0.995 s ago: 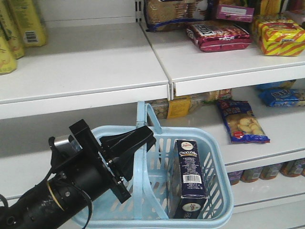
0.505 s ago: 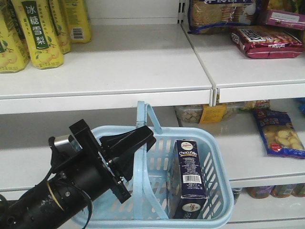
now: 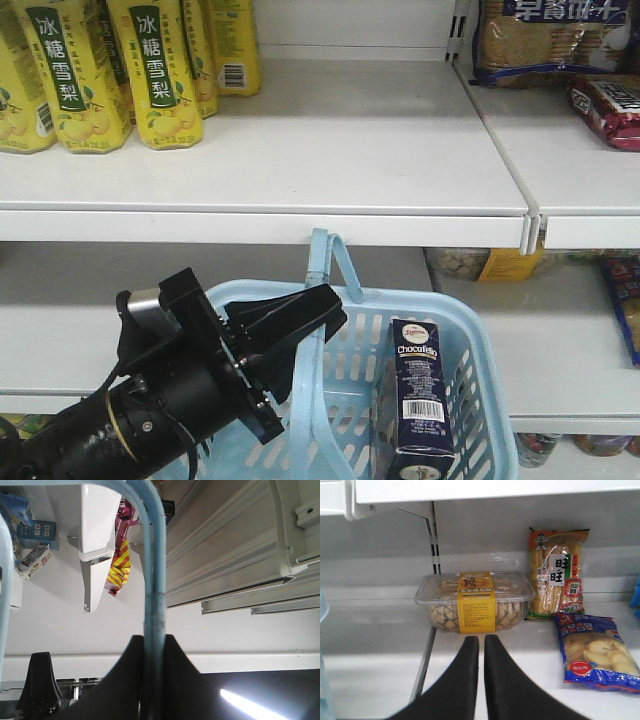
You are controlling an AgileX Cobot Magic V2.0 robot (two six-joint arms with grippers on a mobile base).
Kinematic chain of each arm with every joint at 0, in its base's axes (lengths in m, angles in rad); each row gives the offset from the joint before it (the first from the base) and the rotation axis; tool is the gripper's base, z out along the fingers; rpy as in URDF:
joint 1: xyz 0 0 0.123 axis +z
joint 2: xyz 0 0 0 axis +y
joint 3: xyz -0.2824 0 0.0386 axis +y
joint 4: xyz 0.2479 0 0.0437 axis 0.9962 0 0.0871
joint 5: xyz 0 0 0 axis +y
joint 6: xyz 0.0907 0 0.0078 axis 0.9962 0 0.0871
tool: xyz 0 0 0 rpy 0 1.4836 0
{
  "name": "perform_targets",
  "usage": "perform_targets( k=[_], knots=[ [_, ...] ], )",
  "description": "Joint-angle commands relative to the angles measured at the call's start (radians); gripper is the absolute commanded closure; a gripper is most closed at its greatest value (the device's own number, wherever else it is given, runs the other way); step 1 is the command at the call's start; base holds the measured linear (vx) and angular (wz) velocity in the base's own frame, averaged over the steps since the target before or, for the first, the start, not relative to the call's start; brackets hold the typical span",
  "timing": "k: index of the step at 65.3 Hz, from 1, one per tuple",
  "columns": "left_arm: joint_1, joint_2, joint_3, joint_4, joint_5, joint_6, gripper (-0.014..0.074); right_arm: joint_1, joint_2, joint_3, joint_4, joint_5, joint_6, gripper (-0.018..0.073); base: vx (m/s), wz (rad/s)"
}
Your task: Left arm holds basket, right arm returns cookies
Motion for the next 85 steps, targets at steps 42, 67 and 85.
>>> perform_targets(
  k=[42,67,85],
  knots=[
    [0.006,-0.039,-0.024,-0.092,-0.271,0.006,0.0596,-0.001,-0.012,0.018,-0.003,-0.071,-0.008,0.0566,0.01,0.03],
    [0.006,-0.039,-0.024,-0.092,-0.271,0.006,0.0596,-0.001,-0.012,0.018,-0.003,-0.072,-0.008,0.0566,0.00,0.00],
    [0.006,-0.039,-0.024,-0.092,-0.271,0.006,0.0596,-0.001,-0.012,0.018,-0.003,-0.072,-0.008,0.0566,0.00,0.00]
  ],
)
